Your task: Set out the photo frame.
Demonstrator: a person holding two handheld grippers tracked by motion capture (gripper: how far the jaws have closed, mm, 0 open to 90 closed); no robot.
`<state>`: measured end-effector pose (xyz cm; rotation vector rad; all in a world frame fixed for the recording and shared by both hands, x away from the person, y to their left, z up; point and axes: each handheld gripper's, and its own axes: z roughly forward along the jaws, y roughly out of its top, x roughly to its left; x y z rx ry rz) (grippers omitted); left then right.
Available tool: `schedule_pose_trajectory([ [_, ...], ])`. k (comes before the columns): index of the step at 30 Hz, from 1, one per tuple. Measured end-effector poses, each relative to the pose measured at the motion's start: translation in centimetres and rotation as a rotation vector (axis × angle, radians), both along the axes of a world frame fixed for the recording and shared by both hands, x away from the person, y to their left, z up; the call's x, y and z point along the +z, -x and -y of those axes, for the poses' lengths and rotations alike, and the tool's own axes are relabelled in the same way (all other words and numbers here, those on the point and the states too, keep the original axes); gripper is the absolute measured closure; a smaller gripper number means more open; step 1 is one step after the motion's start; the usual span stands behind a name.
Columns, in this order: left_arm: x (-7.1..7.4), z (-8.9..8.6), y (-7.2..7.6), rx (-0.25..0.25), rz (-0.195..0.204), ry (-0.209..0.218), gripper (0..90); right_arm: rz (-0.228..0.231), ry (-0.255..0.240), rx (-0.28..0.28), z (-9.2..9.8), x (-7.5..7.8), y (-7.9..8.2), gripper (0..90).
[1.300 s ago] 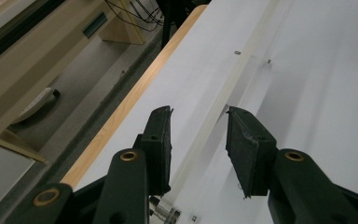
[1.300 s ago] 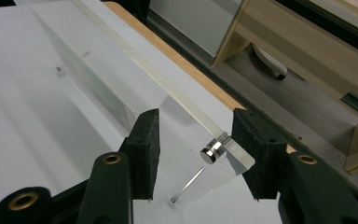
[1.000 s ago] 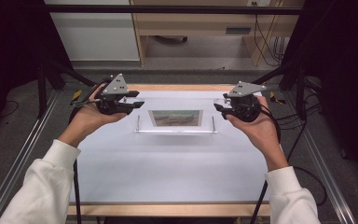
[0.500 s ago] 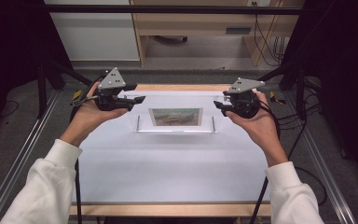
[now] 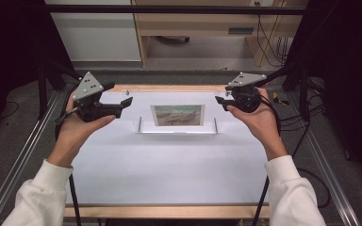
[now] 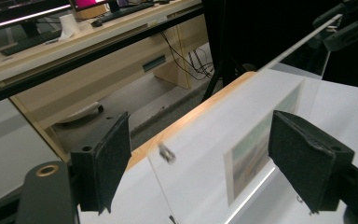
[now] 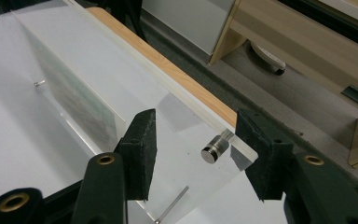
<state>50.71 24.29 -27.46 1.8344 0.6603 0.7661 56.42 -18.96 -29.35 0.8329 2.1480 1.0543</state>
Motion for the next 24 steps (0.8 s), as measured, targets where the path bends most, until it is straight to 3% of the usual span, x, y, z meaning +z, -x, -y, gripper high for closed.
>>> schedule_pose_trajectory([
  [6,-2.7,-1.7,1.8,0.026,-0.058,0.001,19.3,-0.022,-0.029,-0.015,-0.1,0.1,-1.5,47.5],
  [12,-5.1,-2.9,2.1,0.025,-0.103,-0.004,19.1,-0.034,-0.079,-0.025,0.0,0.0,-2.9,45.2],
  [15,-5.9,-3.1,2.3,0.026,-0.131,0.0,19.1,-0.042,-0.096,-0.03,0.0,0.0,-3.5,44.7],
  [24,-7.2,-3.3,2.3,0.033,-0.16,-0.008,18.3,-0.051,-0.15,-0.042,0.0,-0.3,-4.9,42.2],
])
